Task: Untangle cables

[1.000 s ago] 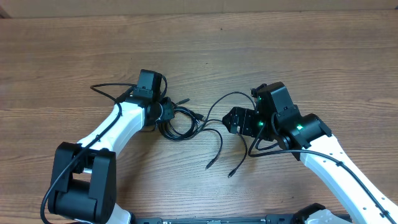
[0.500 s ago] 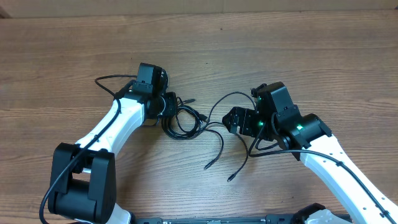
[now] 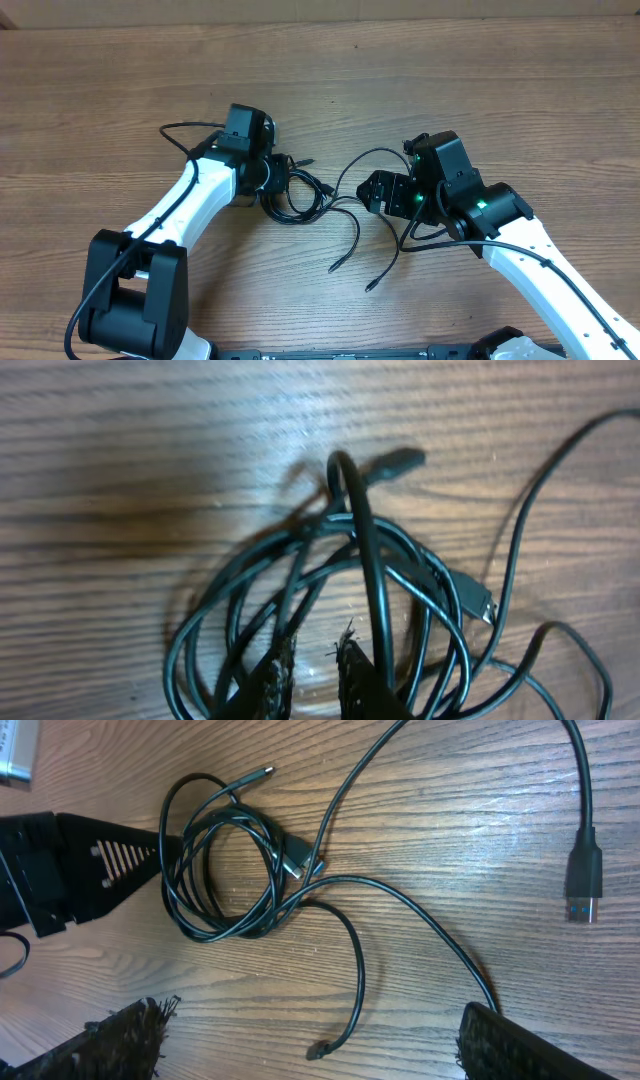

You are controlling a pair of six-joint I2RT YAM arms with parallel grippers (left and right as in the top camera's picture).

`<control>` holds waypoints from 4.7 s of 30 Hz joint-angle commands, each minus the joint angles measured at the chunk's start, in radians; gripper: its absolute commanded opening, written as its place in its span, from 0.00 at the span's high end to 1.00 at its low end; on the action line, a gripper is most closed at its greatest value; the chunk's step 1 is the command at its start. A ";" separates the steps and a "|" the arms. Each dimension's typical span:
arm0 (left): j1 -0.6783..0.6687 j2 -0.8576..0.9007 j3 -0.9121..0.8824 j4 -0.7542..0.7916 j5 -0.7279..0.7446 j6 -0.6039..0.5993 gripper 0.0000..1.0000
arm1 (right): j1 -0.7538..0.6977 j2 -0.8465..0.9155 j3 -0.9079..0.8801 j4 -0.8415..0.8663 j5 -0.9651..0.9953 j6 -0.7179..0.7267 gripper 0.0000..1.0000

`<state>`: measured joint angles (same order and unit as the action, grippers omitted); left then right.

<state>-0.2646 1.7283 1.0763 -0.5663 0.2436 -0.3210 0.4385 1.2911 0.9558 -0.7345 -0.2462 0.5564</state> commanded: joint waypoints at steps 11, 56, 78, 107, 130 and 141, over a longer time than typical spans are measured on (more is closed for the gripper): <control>-0.020 0.011 0.010 -0.023 -0.127 0.030 0.76 | -0.002 -0.021 0.019 0.007 0.011 -0.003 0.08; -0.018 0.087 -0.009 -0.041 -0.086 -0.039 0.96 | -0.002 -0.021 0.019 0.022 0.011 -0.003 0.07; 0.002 -0.036 0.615 -0.646 0.110 0.090 0.96 | -0.002 -0.021 0.019 0.069 -0.191 -0.064 0.00; 0.002 -0.031 0.568 -0.587 -0.006 0.043 0.96 | -0.001 -0.008 0.019 0.126 -0.029 -0.064 0.00; 0.015 -0.072 0.804 -0.499 0.371 0.029 0.96 | -0.001 0.194 0.019 0.437 -0.414 -0.192 0.00; 0.016 -0.115 0.900 -0.475 0.455 0.029 0.96 | -0.001 0.277 0.019 0.557 -0.490 -0.191 0.00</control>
<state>-0.2592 1.6573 1.9232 -1.0523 0.6384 -0.2855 0.4385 1.5486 0.9562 -0.1986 -0.7063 0.3771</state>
